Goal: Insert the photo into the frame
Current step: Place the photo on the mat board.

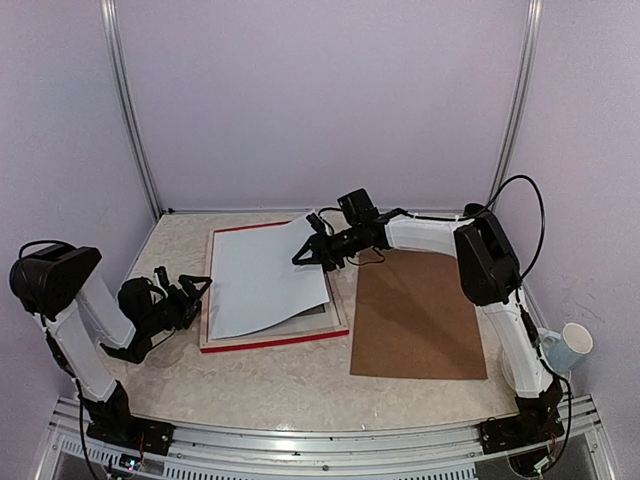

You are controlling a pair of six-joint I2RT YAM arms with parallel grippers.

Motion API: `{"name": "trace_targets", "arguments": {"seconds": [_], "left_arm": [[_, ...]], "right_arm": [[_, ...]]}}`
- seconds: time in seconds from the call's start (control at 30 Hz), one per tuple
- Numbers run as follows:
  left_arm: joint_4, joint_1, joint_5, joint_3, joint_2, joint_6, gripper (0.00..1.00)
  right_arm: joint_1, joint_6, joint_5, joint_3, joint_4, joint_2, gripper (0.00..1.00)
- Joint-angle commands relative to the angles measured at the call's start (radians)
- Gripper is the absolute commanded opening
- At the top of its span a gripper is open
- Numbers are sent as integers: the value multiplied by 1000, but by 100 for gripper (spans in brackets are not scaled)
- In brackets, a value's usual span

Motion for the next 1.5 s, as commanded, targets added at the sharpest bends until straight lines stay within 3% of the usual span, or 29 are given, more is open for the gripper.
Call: {"name": "trace_targets", "arguments": {"seconds": [0.0, 0.17, 0.33, 0.67, 0.9, 1.07, 1.47], "left_arm": [[-100, -14, 3, -27, 40, -6, 99], [-97, -14, 3, -31, 41, -4, 99], [-92, -13, 5, -31, 43, -4, 99], [-91, -13, 10, -25, 48, -10, 99], [-108, -13, 6, -21, 35, -8, 99], [-121, -14, 4, -15, 27, -8, 99], [-142, -17, -1, -6, 13, -3, 99]], "right_arm": [[-4, 92, -104, -49, 199, -9, 32], [-7, 174, -160, -87, 343, -9, 23], [-7, 145, -154, -105, 360, -20, 20], [-7, 85, -94, -34, 216, 9, 28], [-5, 27, -37, 22, 92, 23, 39], [-3, -17, 0, 79, -6, 42, 40], [28, -39, 22, 85, -40, 50, 41]]}}
